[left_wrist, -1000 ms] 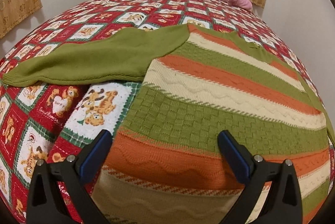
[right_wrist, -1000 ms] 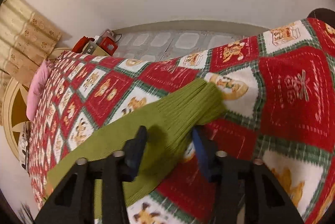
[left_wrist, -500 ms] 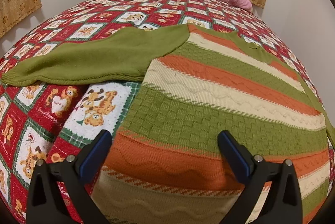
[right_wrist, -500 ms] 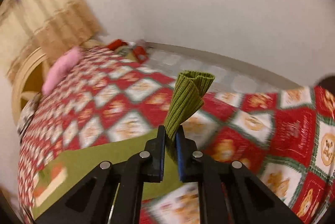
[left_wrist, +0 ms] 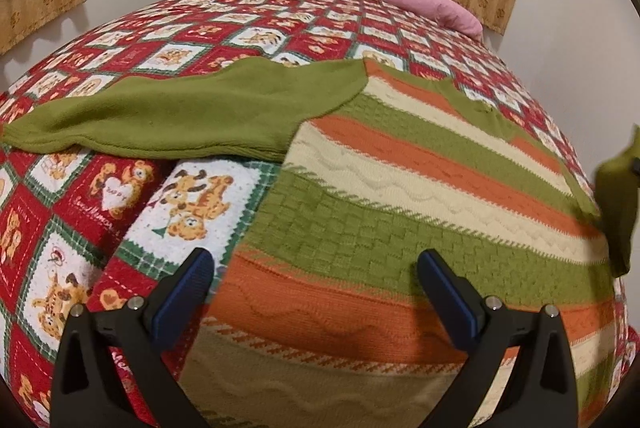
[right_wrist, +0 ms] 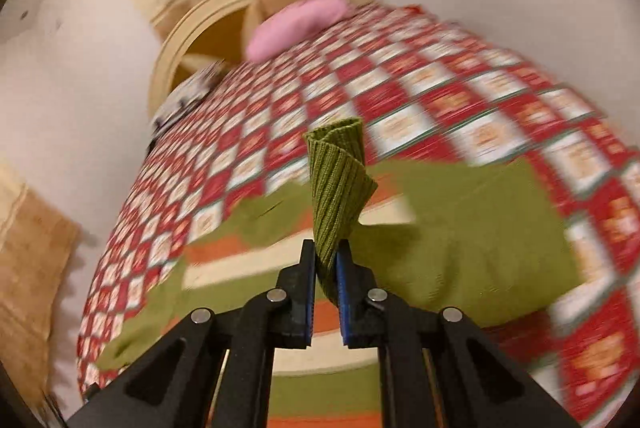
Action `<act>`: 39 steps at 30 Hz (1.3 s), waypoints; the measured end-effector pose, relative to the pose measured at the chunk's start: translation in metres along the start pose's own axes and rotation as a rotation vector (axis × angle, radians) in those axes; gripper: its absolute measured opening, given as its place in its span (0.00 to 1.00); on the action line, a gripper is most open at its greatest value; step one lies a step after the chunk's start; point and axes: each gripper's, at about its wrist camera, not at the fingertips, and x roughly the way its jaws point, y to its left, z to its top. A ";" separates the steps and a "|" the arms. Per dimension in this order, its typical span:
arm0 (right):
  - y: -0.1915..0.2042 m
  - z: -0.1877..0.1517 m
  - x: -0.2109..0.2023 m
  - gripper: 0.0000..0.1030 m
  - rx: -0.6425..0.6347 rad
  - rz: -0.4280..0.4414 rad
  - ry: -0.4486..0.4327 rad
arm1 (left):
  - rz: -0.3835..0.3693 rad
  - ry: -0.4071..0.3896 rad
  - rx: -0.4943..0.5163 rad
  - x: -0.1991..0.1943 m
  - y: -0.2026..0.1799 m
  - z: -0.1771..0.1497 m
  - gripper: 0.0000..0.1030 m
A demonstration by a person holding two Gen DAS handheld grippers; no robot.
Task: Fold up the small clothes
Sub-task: 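Lay the held sleeve across the sweater body and open the right tool, then grasp the sweater's side edge under the folded sleeve with the right tool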
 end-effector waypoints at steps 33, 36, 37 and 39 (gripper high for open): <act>0.144 -0.075 0.136 0.33 -0.251 0.279 0.225 | -0.032 -0.014 -0.052 0.000 0.011 0.003 1.00; 0.115 -0.057 0.115 0.33 -0.220 0.196 0.153 | -0.031 -0.014 -0.052 0.000 0.011 0.004 1.00; 0.102 -0.051 0.108 0.33 -0.215 0.156 0.130 | -0.030 -0.013 -0.051 0.000 0.011 0.004 1.00; 0.079 -0.041 0.095 0.33 -0.227 0.089 0.097 | -0.027 -0.012 -0.048 0.000 0.011 0.004 1.00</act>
